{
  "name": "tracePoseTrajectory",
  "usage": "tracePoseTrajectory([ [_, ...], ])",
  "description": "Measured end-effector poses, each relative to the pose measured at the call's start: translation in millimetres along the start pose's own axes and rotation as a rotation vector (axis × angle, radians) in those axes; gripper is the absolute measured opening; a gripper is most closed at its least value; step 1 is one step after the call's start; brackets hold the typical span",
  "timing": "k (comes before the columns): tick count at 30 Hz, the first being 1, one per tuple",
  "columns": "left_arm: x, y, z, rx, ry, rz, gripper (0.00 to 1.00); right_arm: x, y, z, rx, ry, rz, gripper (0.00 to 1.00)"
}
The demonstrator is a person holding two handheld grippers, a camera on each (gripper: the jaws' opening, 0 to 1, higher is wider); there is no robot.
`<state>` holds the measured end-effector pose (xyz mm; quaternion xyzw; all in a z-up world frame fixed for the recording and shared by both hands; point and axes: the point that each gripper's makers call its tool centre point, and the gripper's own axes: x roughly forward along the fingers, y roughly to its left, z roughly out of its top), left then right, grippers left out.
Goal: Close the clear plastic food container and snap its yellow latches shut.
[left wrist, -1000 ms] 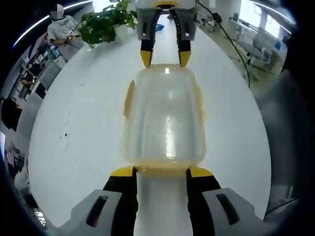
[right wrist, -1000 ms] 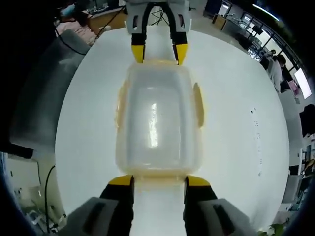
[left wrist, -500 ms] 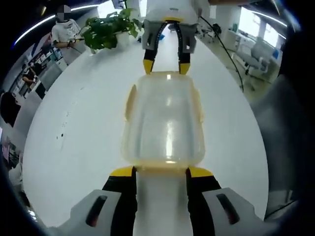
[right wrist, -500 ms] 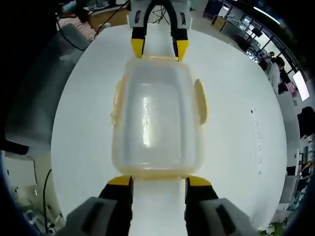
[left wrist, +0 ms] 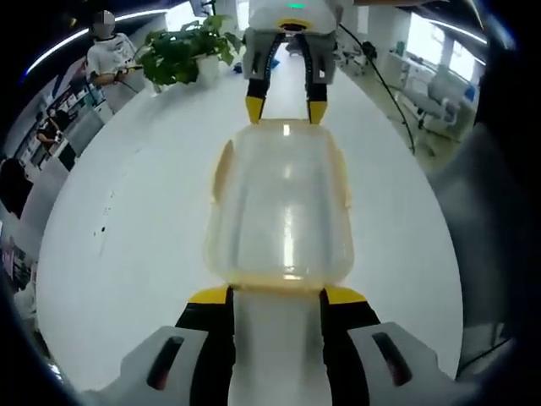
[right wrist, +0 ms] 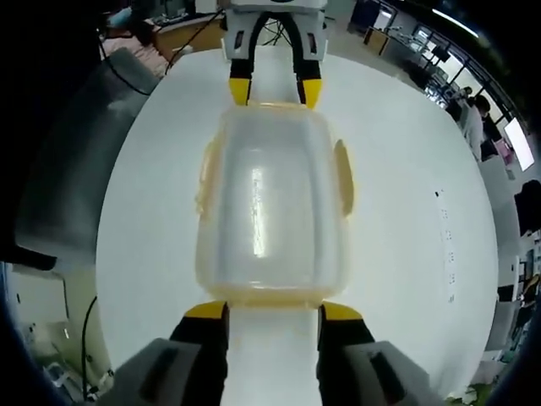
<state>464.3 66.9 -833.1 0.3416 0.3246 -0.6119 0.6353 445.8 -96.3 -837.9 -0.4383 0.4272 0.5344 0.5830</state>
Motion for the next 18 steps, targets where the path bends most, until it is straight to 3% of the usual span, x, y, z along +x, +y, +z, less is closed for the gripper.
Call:
tracePoseTrajectory([
  [5, 1, -0.3, -0.8, -0.007, 0.000, 0.002, 0.37, -1, 0, -0.1, 0.007, -0.010, 0.005, 0.41],
  [7, 1, 0.3, -1.8, -0.020, -0.017, 0.001, 0.38, -1, 6, 1.1, 0.035, -0.037, 0.037, 0.44],
  [13, -5, -2.0, -7.5, -0.067, -0.060, -0.005, 0.44, -9, 7, 2.4, 0.060, -0.082, 0.043, 0.51],
  [14, -7, -8.1, -4.4, -0.109, -0.093, -0.033, 0.46, -12, 8, 2.3, 0.065, -0.099, 0.051, 0.52],
  [18, -20, -7.0, -8.4, -0.110, -0.111, -0.008, 0.45, -23, 4, 0.9, 0.122, -0.167, 0.044, 0.53],
])
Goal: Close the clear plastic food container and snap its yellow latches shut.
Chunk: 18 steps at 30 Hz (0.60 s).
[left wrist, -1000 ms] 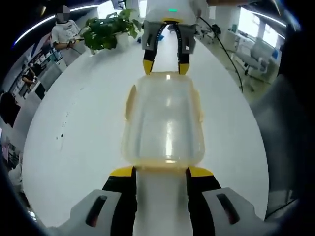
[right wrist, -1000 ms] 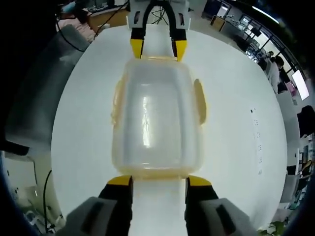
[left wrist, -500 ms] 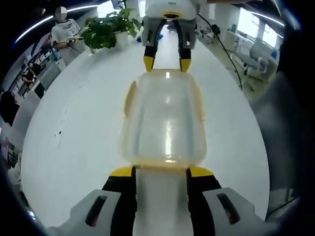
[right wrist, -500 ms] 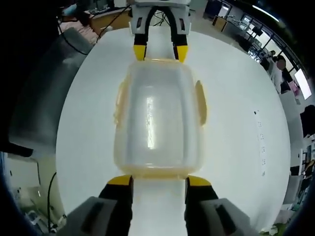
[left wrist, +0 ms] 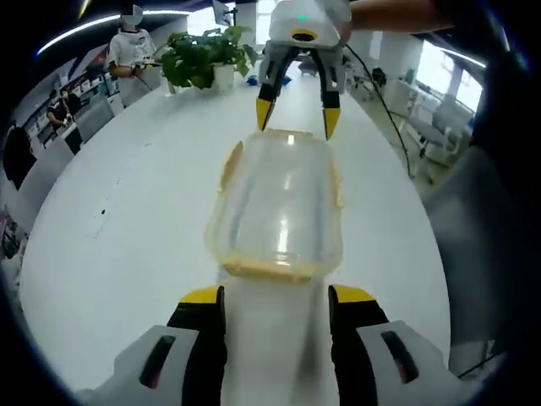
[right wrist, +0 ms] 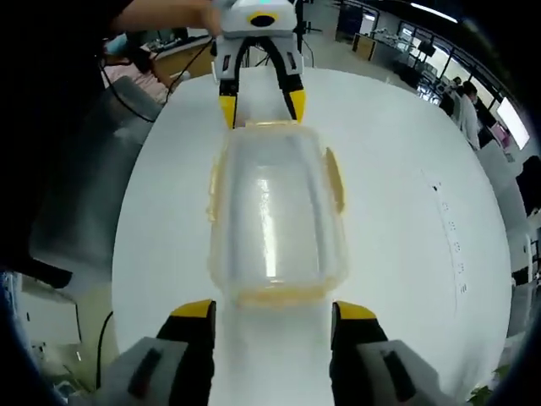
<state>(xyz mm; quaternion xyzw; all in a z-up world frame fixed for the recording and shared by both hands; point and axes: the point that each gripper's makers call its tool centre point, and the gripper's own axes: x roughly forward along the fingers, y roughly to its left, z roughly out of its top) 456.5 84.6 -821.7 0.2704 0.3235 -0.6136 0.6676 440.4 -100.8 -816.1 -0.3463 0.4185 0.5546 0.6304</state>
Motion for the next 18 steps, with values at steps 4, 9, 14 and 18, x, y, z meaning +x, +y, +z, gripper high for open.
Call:
tracePoseTrajectory([
  [4, -12, 1.6, 12.1, -0.036, -0.102, -0.007, 0.43, -13, -5, 12.5, 0.082, -0.110, -0.012, 0.48],
  [9, -23, 16.6, 23.9, -0.055, -0.178, 0.033, 0.41, -19, -11, 18.9, 0.110, -0.173, -0.023, 0.41],
  [14, -23, 21.6, 26.0, -0.047, -0.173, 0.049, 0.40, -16, -7, 20.1, 0.080, -0.154, -0.020, 0.38],
  [18, -23, 20.1, 36.4, -0.040, -0.190, 0.062, 0.34, -15, -7, 25.3, 0.066, -0.166, -0.025, 0.31],
])
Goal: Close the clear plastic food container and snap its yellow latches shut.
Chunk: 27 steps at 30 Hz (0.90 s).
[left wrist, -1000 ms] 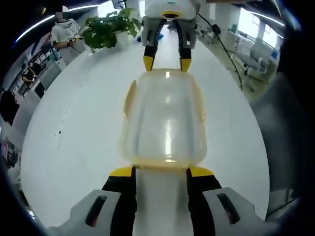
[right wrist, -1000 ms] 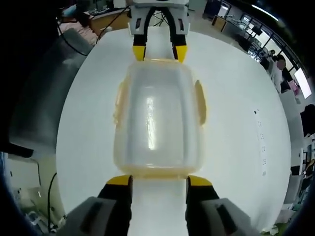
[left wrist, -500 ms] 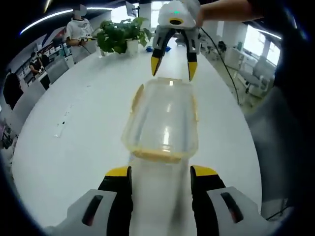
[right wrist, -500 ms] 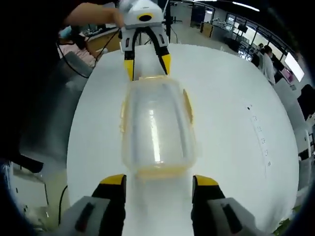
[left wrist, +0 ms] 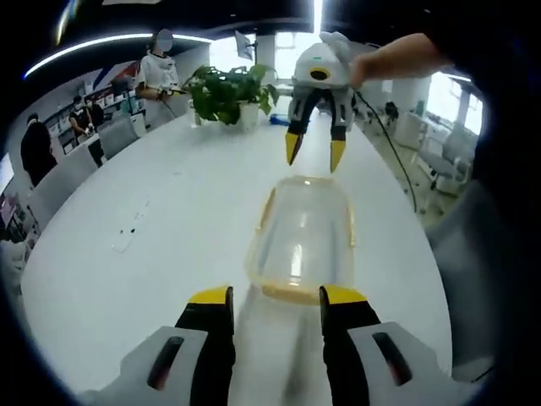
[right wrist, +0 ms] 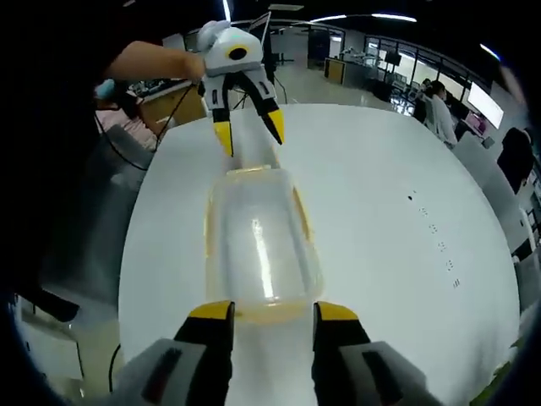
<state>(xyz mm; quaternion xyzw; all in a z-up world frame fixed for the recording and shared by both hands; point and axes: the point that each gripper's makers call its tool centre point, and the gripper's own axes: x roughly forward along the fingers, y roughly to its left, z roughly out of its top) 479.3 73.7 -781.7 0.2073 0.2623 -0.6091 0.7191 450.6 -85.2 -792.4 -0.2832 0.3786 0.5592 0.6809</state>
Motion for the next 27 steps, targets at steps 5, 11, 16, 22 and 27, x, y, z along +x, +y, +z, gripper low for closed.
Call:
tracePoseTrajectory([
  [5, 11, -4.8, 0.6, 0.020, 0.019, -0.024, 0.33, 6, 2, 7.8, -0.010, -0.007, 0.015, 0.30],
  [11, 21, -9.9, 9.7, 0.026, 0.002, -0.043, 0.32, 14, 3, 19.4, -0.026, -0.016, 0.026, 0.29],
  [16, 30, -14.4, 14.8, 0.036, 0.003, -0.058, 0.32, 21, 4, 33.4, -0.026, -0.039, 0.038, 0.29],
  [22, 42, -19.2, 26.9, 0.053, -0.011, -0.077, 0.32, 33, 8, 50.5, -0.047, -0.059, 0.054, 0.29],
  [27, 48, -22.0, 35.7, 0.053, -0.030, -0.097, 0.33, 39, 13, 63.0, -0.046, -0.087, 0.073, 0.29],
])
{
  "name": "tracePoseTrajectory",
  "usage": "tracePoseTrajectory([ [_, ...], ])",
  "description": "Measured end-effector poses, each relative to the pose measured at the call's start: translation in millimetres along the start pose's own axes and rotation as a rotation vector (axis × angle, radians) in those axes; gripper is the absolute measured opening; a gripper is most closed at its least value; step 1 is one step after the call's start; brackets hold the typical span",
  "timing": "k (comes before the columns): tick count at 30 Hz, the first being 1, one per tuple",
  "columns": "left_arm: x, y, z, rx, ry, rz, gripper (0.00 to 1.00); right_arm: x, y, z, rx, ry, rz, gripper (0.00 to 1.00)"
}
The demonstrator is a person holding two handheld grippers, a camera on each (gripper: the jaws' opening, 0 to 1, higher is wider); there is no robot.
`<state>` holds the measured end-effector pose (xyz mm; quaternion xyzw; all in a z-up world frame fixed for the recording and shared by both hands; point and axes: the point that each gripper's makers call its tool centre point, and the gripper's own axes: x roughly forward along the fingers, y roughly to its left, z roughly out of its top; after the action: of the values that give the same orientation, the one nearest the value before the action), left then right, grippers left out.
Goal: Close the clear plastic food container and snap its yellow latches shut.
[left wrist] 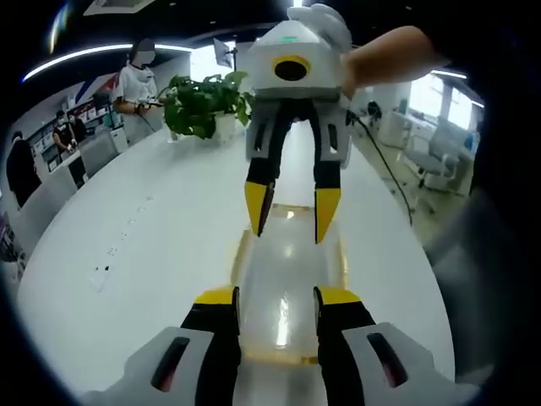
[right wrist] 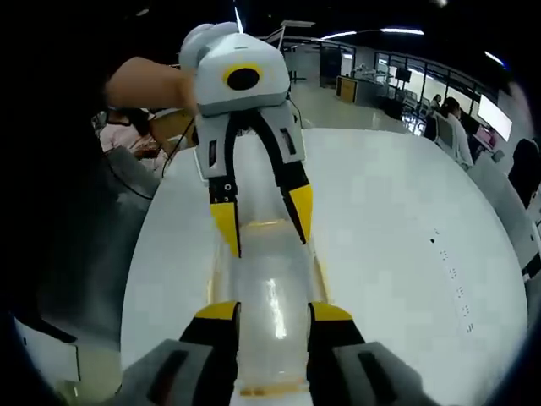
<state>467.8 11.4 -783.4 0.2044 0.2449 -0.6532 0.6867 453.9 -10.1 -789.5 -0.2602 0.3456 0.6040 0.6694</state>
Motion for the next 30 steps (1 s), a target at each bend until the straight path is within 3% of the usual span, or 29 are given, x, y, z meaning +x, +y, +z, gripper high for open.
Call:
tracePoseTrajectory([
  [16, 19, -9.5, 7.7, -0.010, -0.009, -0.030, 0.32, 10, -1, 3.1, -0.033, -0.005, 0.018, 0.32],
  [30, 27, -22.4, 1.9, 0.062, 0.025, -0.020, 0.33, 15, -14, 12.3, -0.061, -0.029, 0.040, 0.43],
])
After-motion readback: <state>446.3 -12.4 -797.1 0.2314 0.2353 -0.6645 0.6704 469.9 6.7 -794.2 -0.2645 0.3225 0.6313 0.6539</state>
